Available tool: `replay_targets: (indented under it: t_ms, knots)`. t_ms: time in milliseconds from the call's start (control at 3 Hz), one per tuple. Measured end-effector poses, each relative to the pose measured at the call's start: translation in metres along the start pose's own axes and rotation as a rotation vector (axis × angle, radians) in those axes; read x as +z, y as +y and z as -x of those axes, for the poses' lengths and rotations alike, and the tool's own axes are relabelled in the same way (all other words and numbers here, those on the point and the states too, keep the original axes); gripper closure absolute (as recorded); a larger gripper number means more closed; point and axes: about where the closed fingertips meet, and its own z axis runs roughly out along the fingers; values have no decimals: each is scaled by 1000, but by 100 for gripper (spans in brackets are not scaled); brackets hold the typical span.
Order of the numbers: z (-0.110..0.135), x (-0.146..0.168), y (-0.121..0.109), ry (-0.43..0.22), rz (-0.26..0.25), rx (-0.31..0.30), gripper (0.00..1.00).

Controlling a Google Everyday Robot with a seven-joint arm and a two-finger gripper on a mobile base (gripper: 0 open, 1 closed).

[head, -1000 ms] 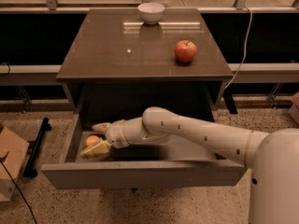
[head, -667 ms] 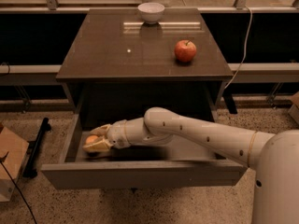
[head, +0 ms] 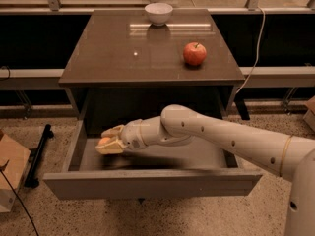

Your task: Pick orange from top drawer and place on counter

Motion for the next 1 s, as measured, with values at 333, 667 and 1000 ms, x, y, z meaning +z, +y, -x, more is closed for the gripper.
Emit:
replay_targets:
  t_ms: [333,667,1000]
  knots:
    - [16,-43,-1,-6,-35,-14,100]
    - [40,-91,-4,-34,-95,-48,100]
    - [70,-143,-9,-38,-164,-109,100]
